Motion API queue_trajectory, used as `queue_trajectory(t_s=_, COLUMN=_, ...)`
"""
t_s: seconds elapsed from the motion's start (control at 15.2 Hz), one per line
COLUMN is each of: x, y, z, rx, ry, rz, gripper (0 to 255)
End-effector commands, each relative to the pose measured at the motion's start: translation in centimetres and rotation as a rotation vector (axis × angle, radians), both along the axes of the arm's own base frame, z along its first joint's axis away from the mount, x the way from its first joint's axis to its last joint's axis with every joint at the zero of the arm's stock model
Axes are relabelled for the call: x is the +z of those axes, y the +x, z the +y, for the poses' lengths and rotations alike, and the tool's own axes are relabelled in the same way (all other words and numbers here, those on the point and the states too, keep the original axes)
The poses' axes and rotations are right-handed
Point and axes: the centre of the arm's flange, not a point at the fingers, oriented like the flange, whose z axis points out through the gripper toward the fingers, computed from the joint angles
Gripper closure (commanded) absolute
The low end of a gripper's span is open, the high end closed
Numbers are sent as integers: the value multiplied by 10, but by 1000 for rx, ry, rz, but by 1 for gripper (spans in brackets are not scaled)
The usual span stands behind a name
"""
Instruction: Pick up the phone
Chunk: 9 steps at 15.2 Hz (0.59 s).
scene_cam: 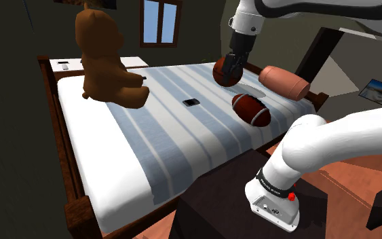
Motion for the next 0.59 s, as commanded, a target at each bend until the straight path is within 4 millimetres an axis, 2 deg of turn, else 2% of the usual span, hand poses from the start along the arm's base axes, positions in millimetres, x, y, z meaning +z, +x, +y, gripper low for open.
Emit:
queue_trajectory(t_s=0.0, x=0, y=0, z=0, rx=0, ry=0, rz=0, gripper=0)
queue_trajectory(t_s=0.53, x=-61, y=33, z=-79, rx=233, ry=12, rz=-5, gripper=0)
